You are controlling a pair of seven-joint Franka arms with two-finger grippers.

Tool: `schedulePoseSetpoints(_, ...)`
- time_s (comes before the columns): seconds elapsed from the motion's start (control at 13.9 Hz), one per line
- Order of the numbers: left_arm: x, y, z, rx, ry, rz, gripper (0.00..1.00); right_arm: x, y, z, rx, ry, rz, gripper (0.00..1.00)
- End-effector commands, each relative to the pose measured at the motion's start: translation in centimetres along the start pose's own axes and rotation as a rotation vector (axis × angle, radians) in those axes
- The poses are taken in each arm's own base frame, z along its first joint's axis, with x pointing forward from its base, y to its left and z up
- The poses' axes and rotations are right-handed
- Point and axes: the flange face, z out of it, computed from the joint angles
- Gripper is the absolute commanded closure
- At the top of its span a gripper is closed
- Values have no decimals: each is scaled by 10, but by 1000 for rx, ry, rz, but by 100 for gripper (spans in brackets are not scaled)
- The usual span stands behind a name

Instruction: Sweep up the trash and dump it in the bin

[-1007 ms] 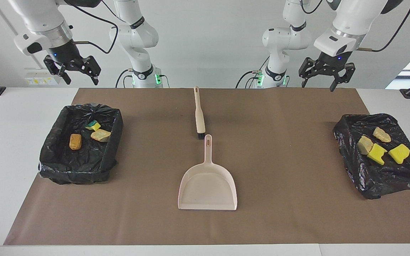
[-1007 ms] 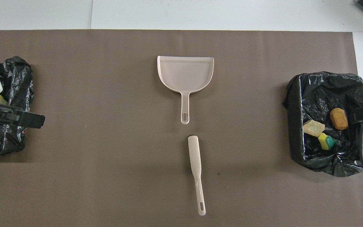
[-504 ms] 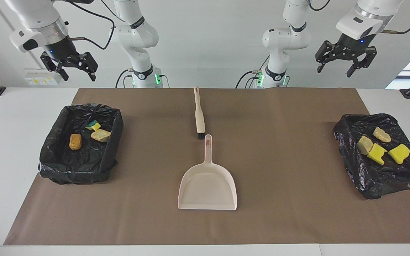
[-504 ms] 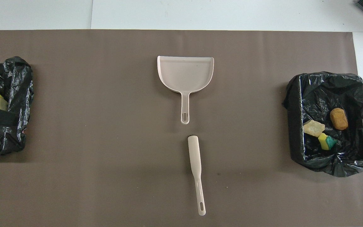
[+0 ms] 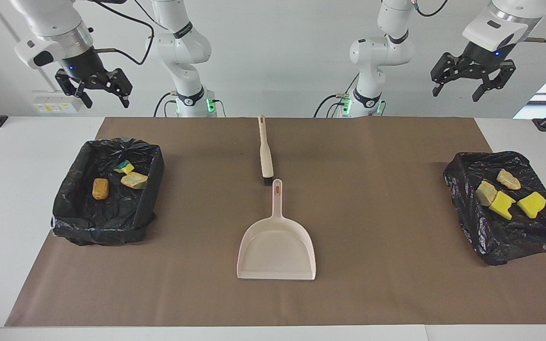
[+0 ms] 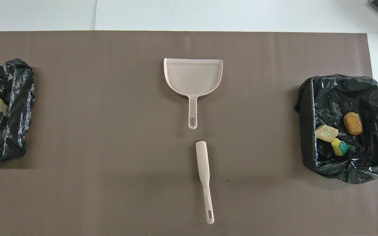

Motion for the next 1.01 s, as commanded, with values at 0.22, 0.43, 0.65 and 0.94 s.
schedulePoseSetpoints(0.22,-8,2,2,-25,0,2,0,-4,9,-4,-8,10,-15,0)
schedulePoseSetpoints(0.43,-9,3,3,-26,-7,0,0,-4,8,-5,-9,13,-15,0)
schedulePoseSetpoints(0.65,-7,3,1,-23,7,1,0,-4,7,-5,-10,12,-18,0)
schedulePoseSetpoints(0.94,-8,4,1,-21,6,1,0,-4,6,-4,-8,10,-21,0)
